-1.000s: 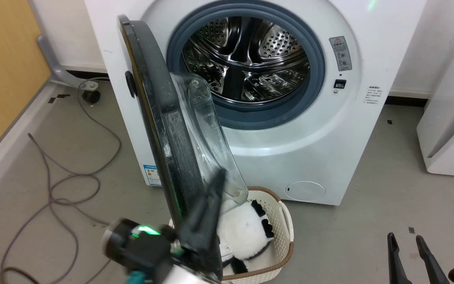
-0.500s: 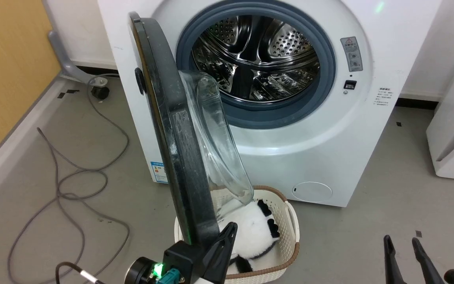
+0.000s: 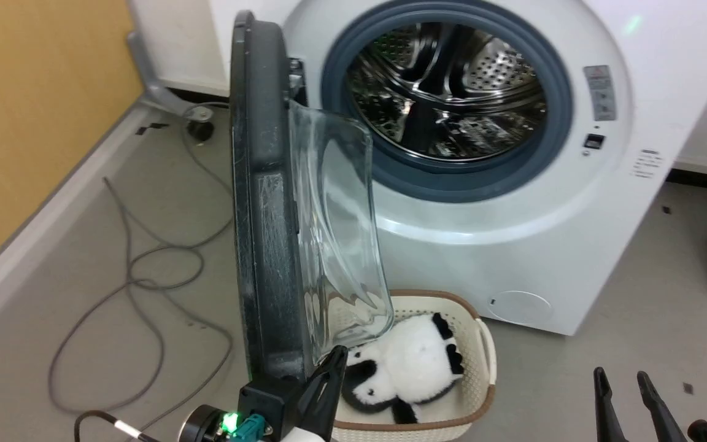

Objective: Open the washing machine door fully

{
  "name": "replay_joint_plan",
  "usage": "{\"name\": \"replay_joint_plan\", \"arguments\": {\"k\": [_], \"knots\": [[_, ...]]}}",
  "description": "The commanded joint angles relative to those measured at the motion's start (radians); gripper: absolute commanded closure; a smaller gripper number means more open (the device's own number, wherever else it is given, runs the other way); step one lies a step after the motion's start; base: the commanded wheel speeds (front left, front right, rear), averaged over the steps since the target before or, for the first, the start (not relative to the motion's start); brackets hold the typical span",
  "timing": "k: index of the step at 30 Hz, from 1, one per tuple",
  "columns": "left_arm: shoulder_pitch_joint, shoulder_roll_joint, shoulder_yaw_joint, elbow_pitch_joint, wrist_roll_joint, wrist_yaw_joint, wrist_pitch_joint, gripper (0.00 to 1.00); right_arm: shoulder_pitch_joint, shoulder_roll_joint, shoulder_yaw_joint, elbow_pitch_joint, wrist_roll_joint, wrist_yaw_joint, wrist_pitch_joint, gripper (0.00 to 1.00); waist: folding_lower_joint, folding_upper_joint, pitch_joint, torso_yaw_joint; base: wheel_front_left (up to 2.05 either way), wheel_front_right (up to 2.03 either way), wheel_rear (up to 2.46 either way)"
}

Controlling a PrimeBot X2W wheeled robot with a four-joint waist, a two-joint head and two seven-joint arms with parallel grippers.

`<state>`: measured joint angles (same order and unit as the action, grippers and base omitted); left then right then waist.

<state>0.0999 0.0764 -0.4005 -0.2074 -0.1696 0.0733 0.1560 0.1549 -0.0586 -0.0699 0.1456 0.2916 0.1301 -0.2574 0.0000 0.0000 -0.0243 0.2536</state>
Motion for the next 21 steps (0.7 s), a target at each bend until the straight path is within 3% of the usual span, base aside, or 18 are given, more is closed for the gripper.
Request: {"name": "replay_joint_plan", "arguments": {"k": [1,11,21], "knots": [[-0.009,0.006,0.010,0.003,-0.001,0.007,-0.007,1.00,-0.009,0.005,0.002,-0.001,0.008,0.001,-0.004,0.00,0.0000,0.0000,0.001,0.021,0.00,0.00,0.00],[-0.019,0.041,0.087,0.013,-0.020,0.037,-0.022,1.00,-0.012,0.008,0.019,0.003,0.004,0.001,-0.004,0.00,0.0000,0.0000,0.002,0.128,0.00,0.00,0.00],[-0.034,0.077,0.214,0.044,-0.065,0.081,-0.064,1.00,-0.011,0.008,0.041,0.011,-0.005,0.001,-0.004,0.00,0.0000,0.0000,0.025,0.178,0.00,0.00,0.00]]}}
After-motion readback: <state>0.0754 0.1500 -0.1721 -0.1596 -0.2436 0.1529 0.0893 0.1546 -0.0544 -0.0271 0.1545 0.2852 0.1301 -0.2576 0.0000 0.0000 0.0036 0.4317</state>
